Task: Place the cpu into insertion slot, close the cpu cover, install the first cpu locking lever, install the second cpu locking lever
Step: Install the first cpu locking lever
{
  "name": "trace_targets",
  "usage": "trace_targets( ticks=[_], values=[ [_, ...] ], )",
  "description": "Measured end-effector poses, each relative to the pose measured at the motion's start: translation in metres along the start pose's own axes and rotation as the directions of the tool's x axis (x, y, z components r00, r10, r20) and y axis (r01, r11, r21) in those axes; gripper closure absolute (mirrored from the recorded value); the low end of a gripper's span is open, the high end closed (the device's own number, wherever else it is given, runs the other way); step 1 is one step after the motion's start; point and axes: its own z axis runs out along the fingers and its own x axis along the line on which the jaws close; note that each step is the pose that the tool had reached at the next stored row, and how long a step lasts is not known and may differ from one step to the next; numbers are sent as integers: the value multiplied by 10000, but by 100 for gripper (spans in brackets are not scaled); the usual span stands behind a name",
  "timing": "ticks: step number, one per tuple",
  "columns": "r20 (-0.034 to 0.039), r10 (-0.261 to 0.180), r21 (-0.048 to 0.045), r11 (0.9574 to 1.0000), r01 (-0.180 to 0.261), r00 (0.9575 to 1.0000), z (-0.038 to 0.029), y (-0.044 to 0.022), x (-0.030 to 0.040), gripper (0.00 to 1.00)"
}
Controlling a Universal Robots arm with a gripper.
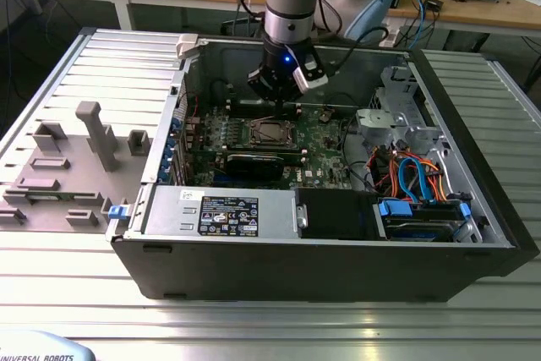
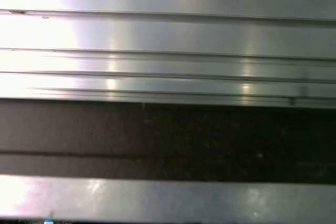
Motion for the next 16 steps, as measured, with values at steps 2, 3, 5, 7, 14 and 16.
trace_targets(
  ticks=[2,3,5,7,14,16],
  values=[
    [2,36,-1,10000,-36,10000,17,-1,-9,89],
    [3,42,-2,10000,-42,10000,27,-2,-13,89],
    [3,48,-1,10000,-48,10000,43,-3,-19,89],
    [3,54,-1,10000,-54,10000,64,-4,-26,89],
    [1,59,1,10000,-59,10000,112,-8,-33,89],
    [2,59,0,10000,-59,10000,116,-7,-33,89]
  ],
)
